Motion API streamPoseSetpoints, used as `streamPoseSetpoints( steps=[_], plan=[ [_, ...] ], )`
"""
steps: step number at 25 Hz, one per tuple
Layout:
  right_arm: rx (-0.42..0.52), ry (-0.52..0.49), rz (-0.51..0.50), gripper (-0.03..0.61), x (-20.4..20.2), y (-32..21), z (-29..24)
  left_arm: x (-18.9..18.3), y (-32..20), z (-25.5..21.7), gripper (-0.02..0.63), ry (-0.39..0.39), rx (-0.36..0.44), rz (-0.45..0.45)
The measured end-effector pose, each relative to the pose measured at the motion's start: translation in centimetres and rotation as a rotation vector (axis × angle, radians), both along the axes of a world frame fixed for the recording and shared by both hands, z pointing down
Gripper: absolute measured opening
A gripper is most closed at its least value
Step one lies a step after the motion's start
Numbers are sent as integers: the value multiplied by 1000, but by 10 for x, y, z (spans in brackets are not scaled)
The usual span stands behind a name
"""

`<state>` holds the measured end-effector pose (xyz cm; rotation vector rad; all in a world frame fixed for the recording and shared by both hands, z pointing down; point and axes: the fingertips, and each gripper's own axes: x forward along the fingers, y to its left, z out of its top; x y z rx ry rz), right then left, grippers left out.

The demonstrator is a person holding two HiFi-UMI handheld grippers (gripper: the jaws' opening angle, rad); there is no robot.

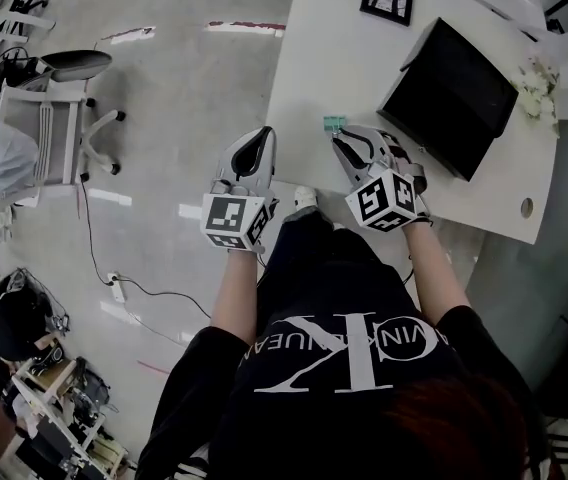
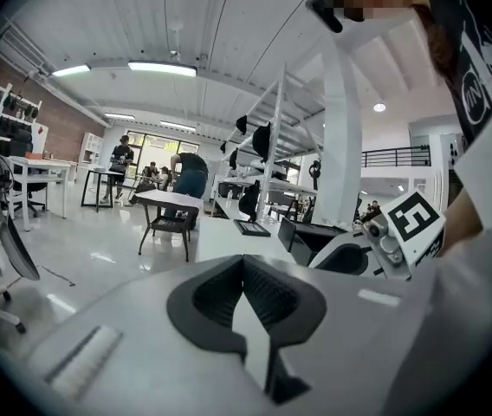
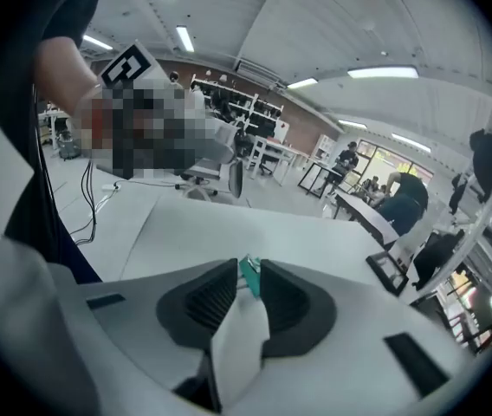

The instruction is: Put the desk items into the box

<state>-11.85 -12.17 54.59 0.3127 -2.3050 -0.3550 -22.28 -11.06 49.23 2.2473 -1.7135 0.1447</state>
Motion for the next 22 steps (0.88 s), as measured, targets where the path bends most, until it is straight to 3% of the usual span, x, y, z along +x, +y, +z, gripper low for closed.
streamPoseSetpoints(
  steps=[11, 22],
  plan=[
    [122, 111, -42, 41, -10, -6, 8, -3, -17, 6, 11, 26, 7, 58],
    [92, -39, 93, 18, -1, -17, -31, 9, -25, 0, 11, 34, 15, 99]
  ],
)
